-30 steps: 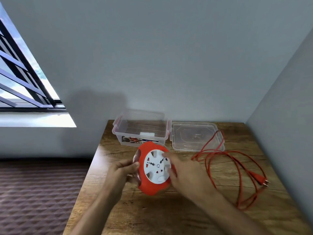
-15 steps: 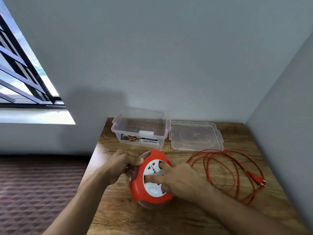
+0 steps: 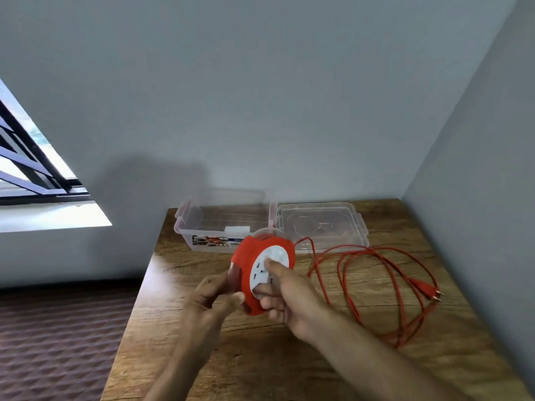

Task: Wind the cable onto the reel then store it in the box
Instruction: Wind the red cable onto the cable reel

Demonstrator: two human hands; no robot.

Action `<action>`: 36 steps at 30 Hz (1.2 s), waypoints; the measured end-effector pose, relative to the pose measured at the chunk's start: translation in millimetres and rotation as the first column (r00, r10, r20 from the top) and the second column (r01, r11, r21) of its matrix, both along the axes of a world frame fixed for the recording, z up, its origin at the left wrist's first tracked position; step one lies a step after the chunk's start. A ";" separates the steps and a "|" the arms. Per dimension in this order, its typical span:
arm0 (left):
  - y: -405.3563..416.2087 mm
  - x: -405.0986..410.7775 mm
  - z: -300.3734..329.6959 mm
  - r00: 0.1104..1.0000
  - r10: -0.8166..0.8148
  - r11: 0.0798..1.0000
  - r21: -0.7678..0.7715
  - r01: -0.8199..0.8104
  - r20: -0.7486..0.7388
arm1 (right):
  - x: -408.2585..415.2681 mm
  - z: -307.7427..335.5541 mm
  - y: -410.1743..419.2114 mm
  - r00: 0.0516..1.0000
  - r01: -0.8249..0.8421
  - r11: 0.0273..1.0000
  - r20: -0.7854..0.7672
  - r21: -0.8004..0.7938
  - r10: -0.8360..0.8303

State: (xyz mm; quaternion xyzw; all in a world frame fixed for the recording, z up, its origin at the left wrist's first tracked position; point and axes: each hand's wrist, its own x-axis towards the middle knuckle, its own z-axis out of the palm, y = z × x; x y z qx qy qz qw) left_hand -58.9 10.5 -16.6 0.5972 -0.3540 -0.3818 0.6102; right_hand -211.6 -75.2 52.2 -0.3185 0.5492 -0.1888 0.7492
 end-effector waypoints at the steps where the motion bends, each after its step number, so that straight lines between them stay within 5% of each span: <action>1: -0.2 2.3 -2.0 1.000 -0.001 1.000 0.006 0.001 -0.029 | -3.8 3.9 1.3 0.997 -0.073 0.996 0.003 -0.047 0.074; 3: -2.8 4.7 1.7 0.989 -0.002 1.000 0.018 0.005 -0.145 | -14.2 9.9 3.0 0.946 -0.301 0.919 -0.204 -0.254 0.254; 4: -4.4 6.4 6.2 0.979 0.012 0.999 0.034 -0.005 -0.206 | -20.9 10.8 2.5 0.857 -0.458 0.793 -0.435 -0.400 0.276; 6: -7.5 14.2 13.9 0.968 0.024 0.997 0.072 -0.006 -0.248 | -36.0 7.9 -2.4 0.580 -0.775 0.343 -0.813 -0.531 0.052; 8: -11.5 28.5 18.4 0.974 -0.049 0.991 0.110 0.075 -0.221 | -44.4 7.4 -5.9 0.416 -0.908 -0.070 -0.908 -0.413 -0.042; 10: -14.7 42.0 23.7 0.968 -0.172 0.965 0.165 0.202 -0.181 | -46.6 9.0 -8.9 0.278 -0.897 -0.349 -0.960 -0.272 0.034; 12: -20.7 49.7 33.7 0.955 -0.274 0.915 0.275 0.295 -0.114 | -43.7 10.6 -12.0 0.179 -0.861 -0.475 -0.982 -0.182 0.053; 17: -36.2 54.8 51.7 0.910 -0.414 0.810 0.452 0.373 -0.009 | -28.9 -6.8 -12.4 0.118 -0.801 -0.596 -0.992 -0.065 -0.050; 20: -38.6 45.4 54.9 0.903 -0.428 0.804 0.469 0.365 0.031 | -23.1 -10.1 -8.0 0.088 -0.830 -0.557 -0.992 -0.022 -0.091; 23: -30.8 37.9 50.7 0.932 -0.362 0.850 0.411 0.329 0.002 | -25.2 -26.3 -9.8 0.289 -0.850 -0.490 -0.949 -0.192 -0.128; 24: -26.8 36.4 47.6 0.941 -0.338 0.870 0.376 0.318 -0.013 | -26.0 -29.9 -12.2 0.338 -0.880 -0.390 -0.934 -0.269 -0.118; 26: -17.9 31.1 37.6 0.956 -0.290 0.917 0.273 0.289 -0.040 | -24.4 -33.0 -10.9 0.470 -0.883 0.014 -0.883 -0.470 -0.003; 28: -10.4 20.9 25.7 0.974 -0.226 0.959 0.171 0.225 -0.015 | -15.5 -33.0 -0.8 0.751 -0.592 0.521 -0.656 -0.615 0.080; 30: -5.4 10.2 14.2 0.989 -0.145 0.984 0.104 0.142 0.020 | -2.5 -31.1 3.4 0.940 -0.197 0.862 -0.340 -0.467 0.030; 33: 0.6 3.5 0.2 0.996 -0.082 0.994 0.069 0.079 0.040 | 3.9 -28.7 3.1 0.994 0.069 0.995 -0.077 -0.073 -0.074; 36: 2.0 0.8 0.4 0.996 -0.087 0.994 0.076 0.085 0.034 | 5.6 -26.8 3.6 0.995 0.076 0.996 -0.055 -0.047 -0.078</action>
